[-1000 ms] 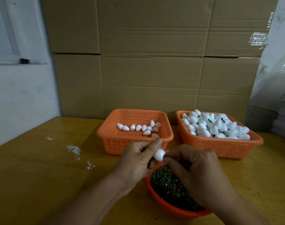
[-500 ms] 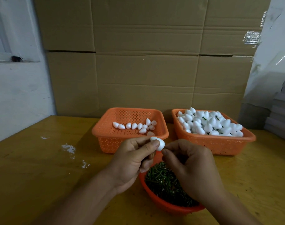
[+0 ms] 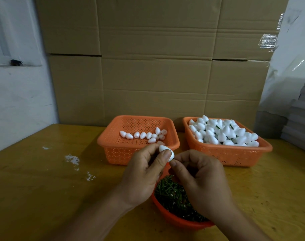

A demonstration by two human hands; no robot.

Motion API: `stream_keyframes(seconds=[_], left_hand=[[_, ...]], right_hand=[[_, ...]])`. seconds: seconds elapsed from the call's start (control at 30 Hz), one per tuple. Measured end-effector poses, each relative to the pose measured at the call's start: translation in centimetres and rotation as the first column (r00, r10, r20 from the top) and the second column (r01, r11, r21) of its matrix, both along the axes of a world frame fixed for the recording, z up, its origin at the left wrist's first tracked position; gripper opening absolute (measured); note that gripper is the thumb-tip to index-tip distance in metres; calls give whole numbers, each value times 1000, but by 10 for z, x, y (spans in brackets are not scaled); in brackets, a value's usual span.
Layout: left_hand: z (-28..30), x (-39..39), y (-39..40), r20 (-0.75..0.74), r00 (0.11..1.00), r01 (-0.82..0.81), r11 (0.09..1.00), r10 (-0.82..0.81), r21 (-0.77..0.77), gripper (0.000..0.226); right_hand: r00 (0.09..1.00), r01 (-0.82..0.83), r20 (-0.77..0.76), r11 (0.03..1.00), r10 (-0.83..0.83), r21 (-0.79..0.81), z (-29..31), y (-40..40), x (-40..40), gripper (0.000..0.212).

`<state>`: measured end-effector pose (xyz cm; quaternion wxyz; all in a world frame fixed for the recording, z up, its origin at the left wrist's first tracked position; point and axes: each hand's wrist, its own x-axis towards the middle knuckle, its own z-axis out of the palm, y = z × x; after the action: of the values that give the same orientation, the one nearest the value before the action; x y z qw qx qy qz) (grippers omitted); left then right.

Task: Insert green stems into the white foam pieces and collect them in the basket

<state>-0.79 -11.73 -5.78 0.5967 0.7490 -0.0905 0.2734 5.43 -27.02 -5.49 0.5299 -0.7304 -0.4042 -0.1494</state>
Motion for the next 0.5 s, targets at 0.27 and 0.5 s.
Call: stream_keyframes(seconds=[0.27, 0.5], left_hand=[[-1, -1, -4, -16, 1000, 5, 998, -6, -58, 26], [-1, 1, -6, -25, 1000, 0, 997, -1, -77, 37]], right_hand=[[985, -122, -117, 990, 130, 76, 3, -1, 2, 12], [961, -113, -238, 986, 140, 125, 3, -2, 12, 10]])
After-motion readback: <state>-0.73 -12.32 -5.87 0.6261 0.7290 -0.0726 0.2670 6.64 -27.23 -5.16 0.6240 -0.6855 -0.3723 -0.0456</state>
